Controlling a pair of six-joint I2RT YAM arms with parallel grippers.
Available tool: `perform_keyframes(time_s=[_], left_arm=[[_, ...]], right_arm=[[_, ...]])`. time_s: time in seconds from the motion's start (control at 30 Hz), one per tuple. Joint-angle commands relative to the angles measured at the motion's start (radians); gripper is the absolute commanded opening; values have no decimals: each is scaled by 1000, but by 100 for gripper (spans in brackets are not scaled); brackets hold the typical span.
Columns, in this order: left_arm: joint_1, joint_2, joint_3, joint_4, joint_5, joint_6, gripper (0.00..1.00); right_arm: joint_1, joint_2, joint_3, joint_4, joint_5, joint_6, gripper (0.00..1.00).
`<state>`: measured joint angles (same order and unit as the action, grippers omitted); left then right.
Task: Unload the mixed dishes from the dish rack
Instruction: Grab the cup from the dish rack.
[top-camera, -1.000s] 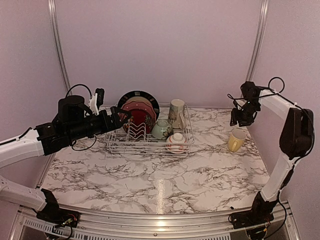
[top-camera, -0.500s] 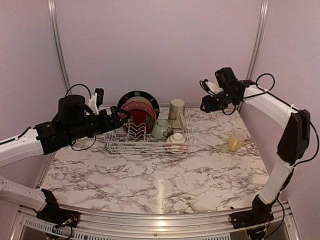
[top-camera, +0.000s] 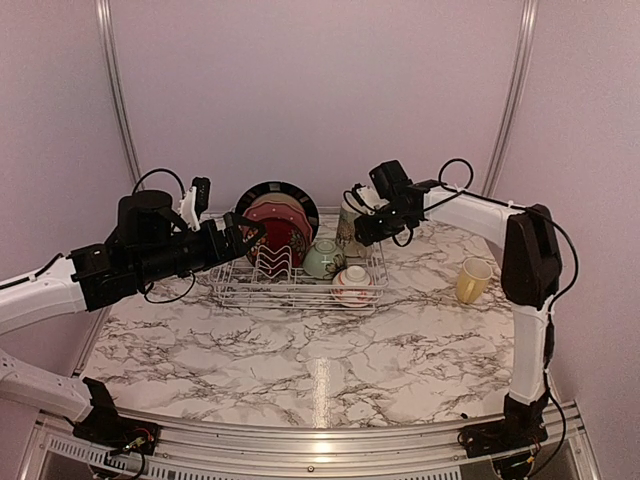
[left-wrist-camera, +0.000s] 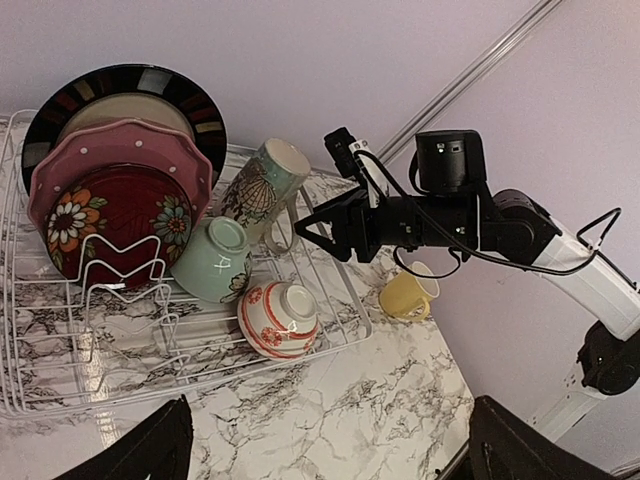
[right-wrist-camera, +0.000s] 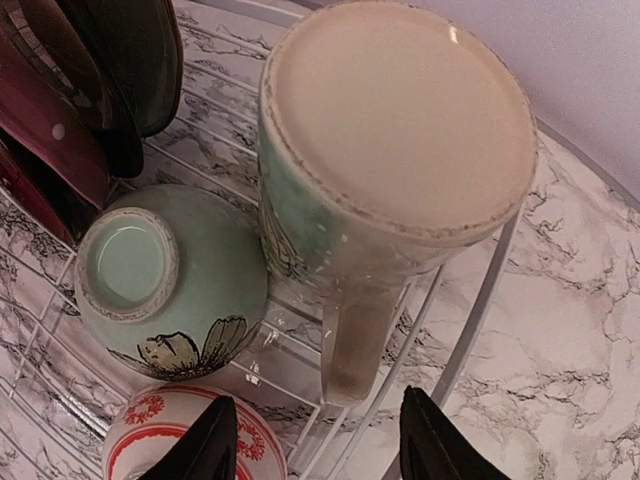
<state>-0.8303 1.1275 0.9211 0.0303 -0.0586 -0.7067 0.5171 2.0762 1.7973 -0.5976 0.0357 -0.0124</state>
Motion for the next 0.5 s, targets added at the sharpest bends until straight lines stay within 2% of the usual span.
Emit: perform_keyframes(time_s=[0.0, 0.47], left_arm=[[-8, 7, 34, -18, -21, -5, 99], [-19, 27, 62, -20, -26, 5, 99]], right_arm=[[5, 33, 86, 22, 46, -10, 53], [6, 158, 213, -29, 70, 5, 50]])
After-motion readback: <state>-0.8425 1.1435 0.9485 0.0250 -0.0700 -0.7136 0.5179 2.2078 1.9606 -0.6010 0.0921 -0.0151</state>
